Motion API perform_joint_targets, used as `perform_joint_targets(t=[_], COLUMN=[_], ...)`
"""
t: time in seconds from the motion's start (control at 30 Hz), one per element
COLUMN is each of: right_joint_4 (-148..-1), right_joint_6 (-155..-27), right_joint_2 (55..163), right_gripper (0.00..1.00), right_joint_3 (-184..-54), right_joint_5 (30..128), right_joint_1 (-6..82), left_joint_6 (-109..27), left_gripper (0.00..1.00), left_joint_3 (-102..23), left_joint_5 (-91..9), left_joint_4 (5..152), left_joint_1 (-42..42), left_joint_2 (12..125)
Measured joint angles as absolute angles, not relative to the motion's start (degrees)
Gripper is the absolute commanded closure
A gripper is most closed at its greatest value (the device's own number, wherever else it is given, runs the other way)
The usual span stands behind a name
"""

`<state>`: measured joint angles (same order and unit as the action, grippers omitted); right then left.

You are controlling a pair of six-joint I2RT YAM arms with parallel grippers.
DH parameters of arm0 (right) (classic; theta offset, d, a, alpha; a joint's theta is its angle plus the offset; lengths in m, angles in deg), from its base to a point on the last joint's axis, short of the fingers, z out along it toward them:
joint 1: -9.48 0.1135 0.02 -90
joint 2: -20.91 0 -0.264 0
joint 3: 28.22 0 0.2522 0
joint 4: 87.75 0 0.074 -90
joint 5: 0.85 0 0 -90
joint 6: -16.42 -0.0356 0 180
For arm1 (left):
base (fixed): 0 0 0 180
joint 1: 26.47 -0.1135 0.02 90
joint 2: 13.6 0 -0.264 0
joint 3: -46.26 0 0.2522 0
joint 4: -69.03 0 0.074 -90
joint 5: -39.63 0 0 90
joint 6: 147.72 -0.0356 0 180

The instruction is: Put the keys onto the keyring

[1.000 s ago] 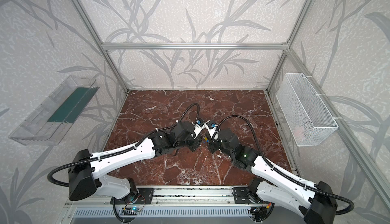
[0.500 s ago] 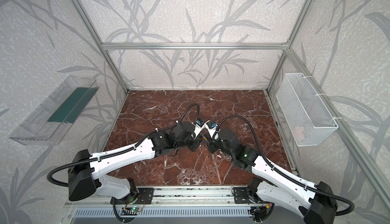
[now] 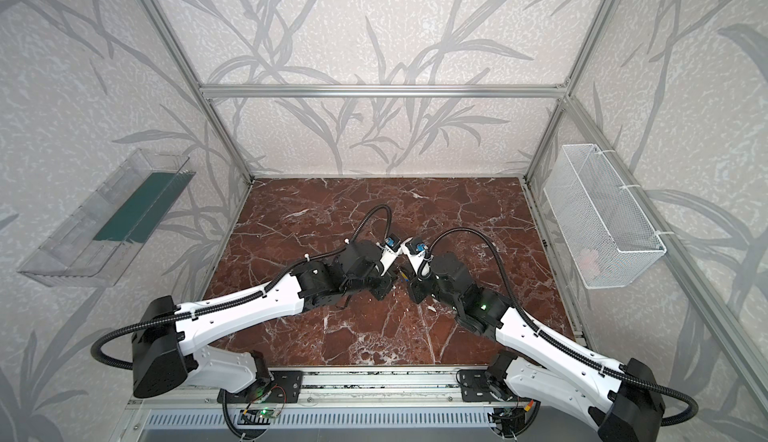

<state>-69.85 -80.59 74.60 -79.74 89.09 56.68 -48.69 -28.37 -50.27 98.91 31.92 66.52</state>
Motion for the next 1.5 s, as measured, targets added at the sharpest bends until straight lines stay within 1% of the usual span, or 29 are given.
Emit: perform_joint_targets(t=[0.27, 0.43, 0.63, 0.93, 1.2, 1.5], right_joint_4=[-70.81, -72.47, -72.61, -72.43, -72.87, -72.87], right_joint_6=[-80.63, -81.11, -81.20, -81.77, -83.43, -83.15], right_joint_2=[74.65, 76.26, 76.50, 74.45, 70.54, 68.68], right_gripper=[1.00, 1.00, 1.00, 1.00, 1.00, 1.00], right_joint_3=[-79.74, -79.82, -79.82, -79.36, -76.98, -75.58], right_joint_5=[89.11, 89.75, 89.77, 88.78, 84.24, 80.52], right_joint_1=[56.72, 56.09, 56.20, 54.04, 50.30, 49.49], left_joint_6=[-49.69, -53.06, -55.02, -55.24, -55.15, -54.74], left_gripper=[1.00, 1.00, 1.00, 1.00, 1.00, 1.00], left_joint_3=[-26.46, -25.46, -25.15, -25.09, -23.47, -23.47], left_joint_5=[-48.24, -43.21, -41.33, -41.73, -43.91, -46.16], left_joint_4=[98.60, 98.32, 97.42, 95.91, 94.62, 94.36], left_joint_1=[31.92, 35.70, 35.81, 35.94, 35.92, 35.33], left_joint_2=[64.58, 63.66, 62.94, 62.46, 60.53, 60.42])
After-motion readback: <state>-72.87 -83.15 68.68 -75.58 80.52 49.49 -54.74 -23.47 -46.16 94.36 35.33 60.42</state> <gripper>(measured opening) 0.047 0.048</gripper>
